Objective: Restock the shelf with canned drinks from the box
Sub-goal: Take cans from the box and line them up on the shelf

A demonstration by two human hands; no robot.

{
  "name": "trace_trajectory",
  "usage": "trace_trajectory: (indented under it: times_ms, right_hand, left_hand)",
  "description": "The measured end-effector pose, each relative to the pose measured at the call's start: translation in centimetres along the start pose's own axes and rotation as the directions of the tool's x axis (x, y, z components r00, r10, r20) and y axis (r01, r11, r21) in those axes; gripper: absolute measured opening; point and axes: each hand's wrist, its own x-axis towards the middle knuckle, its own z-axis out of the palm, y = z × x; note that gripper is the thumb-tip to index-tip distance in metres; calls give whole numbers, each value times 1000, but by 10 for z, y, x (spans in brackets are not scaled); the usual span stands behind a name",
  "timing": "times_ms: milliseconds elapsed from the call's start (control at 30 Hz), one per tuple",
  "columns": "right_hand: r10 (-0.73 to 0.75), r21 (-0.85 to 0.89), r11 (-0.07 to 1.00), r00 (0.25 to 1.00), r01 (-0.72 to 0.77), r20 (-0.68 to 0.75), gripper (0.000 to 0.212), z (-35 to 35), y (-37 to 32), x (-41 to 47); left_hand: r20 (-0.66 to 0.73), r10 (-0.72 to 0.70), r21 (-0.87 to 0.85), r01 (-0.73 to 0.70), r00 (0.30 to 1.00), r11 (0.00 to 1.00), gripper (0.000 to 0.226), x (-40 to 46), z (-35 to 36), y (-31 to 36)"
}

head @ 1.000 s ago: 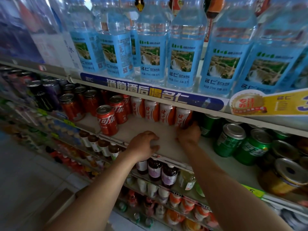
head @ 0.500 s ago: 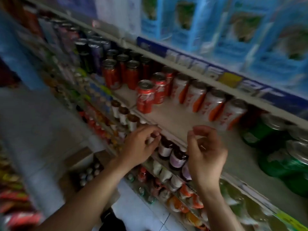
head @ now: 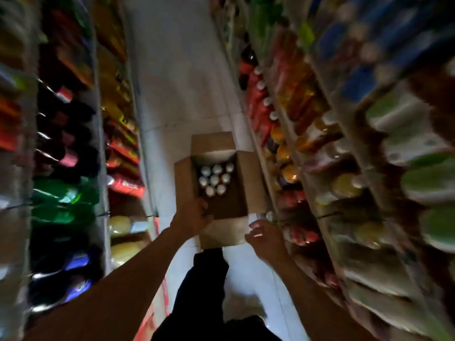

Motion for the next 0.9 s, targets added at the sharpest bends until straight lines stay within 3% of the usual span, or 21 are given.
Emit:
trace_trajectory:
  times_ms: [67, 100, 167, 267, 433, 567, 633, 733, 833, 900]
  right_hand:
    - [69, -16, 998, 996, -68, 60, 28, 45, 27, 67]
    - [103, -29, 995, 990, -100, 99, 35, 70, 34, 104]
    - [92, -81, 993, 989, -83, 112, 55, 126, 57, 186]
    - [48, -260, 965, 988, -8, 147, 78, 180, 80, 281]
    - [10, -415, 909, 996, 27, 86, 88, 253, 142, 410]
    - [31, -418, 908, 997, -2, 64, 79, 284, 161, 447]
    - [8, -451, 892, 998, 23, 66, 69, 292, 169, 455]
    - [-131, -396, 915, 985, 78, -109, 61, 297, 175, 459]
    - [-67, -316, 948, 993, 32, -98, 57, 282, 160, 428]
    - [-70, -237, 971, 989, 38, -128, 58, 250, 135, 394]
  left_hand:
    - [-45, -32, -23, 31, 998, 999, 77, 45, 25, -42]
    - [-26, -42, 8, 42, 999, 999, 83, 67, 30, -57]
    - [83, -94, 53, 89, 992, 995, 66, 125, 45, -91]
    - [84, -69, 32, 66, 994, 997, 51, 190, 66, -138]
    - [56, -21, 159, 12, 998, 987, 42, 276, 96, -195]
    - [17, 46, 190, -49, 999, 981, 38, 297, 124, -220]
    - [-68, 72, 195, -58, 995, 979, 33, 299, 132, -223]
    - [-128, 104, 224, -74, 986, 972, 34, 300, 140, -226]
    - [-47, 86, 184, -76, 995, 980, 46, 295, 139, -230]
    - [30, 69, 55, -70, 997, 996, 57, 284, 129, -220]
